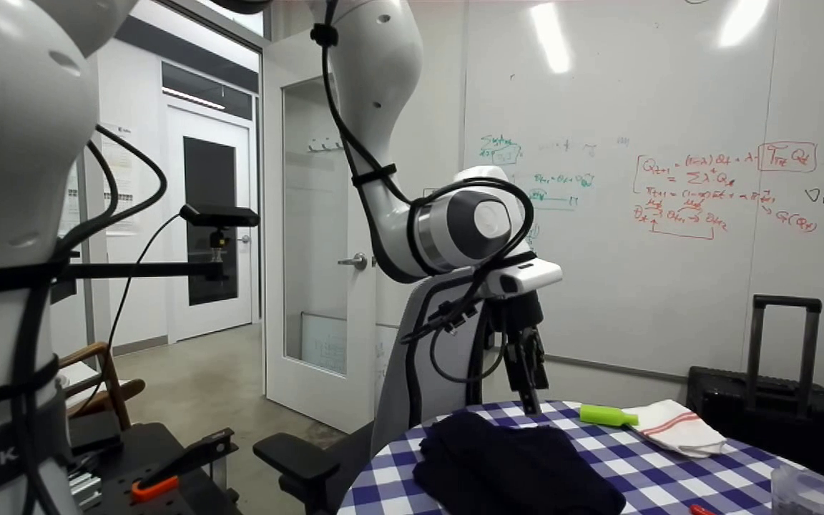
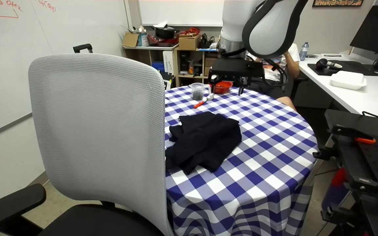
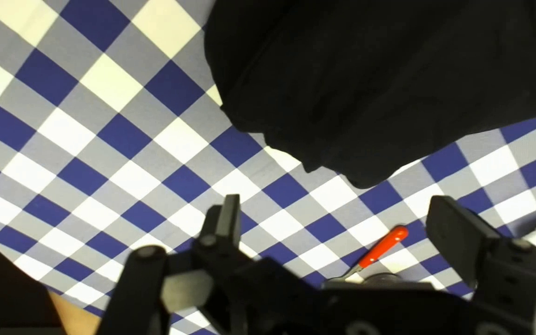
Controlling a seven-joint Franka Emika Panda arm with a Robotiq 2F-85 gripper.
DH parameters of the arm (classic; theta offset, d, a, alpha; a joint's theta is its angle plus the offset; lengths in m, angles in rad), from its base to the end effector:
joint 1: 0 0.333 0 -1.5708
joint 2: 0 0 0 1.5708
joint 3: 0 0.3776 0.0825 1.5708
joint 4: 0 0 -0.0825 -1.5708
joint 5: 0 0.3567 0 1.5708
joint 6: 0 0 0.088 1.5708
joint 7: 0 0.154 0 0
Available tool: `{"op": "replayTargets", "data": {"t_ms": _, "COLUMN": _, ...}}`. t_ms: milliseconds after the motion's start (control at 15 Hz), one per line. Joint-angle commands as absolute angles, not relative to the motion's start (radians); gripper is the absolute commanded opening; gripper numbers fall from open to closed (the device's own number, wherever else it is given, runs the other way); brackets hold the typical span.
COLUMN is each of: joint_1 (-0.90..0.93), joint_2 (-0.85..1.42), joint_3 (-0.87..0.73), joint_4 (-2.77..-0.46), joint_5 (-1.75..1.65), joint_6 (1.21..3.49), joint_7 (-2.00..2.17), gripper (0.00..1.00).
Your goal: Put the black clothing on the table.
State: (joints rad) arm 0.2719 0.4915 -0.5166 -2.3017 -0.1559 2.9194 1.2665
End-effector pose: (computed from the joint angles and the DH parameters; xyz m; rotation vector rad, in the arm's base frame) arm 0.5497 -0.1285 0.2108 2.3616 -1.7731 0.4240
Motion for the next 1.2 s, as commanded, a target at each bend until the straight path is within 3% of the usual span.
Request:
{"op": "replayTargets", "data": {"t_ms": 0, "joint_1": 0.245, "joint_2": 0.258, "joint_3": -0.461, "joint_4": -2.408, "joint_5": -0.155, "joint_6": 2.899, "joint_7": 1.164, "gripper": 1.00}}
{"op": "replayTargets", "data": {"t_ms": 333, "joint_1": 0.223, "joint_2": -0.019, "joint_3": -0.418, "joint_4": -2.471, "joint_5": -0.189, "joint_6": 2.734, "joint_7": 0.978, "gripper": 1.00}}
{"op": "replayTargets", "data": {"t_ms": 400, "joint_1": 0.133, "joint_2": -0.077, "joint_3": -0.329, "joint_4": -2.474, "joint_5": -0.213, "joint_6": 2.669, "joint_7": 0.934, "gripper": 1.00}}
{"op": "replayTargets", "data": {"t_ms": 867, "joint_1": -0.026, "joint_2": -0.393, "joint_3": -0.138, "joint_4": -2.438, "joint_5": -0.170, "joint_6": 2.201, "joint_7": 0.522, "gripper": 1.00}}
{"op": "replayTargets", "data": {"t_ms": 1133, "joint_1": -0.031, "joint_2": -0.522, "joint_3": -0.108, "joint_4": -2.421, "joint_5": -0.089, "joint_6": 2.110, "joint_7": 0.282, "gripper": 1.00}}
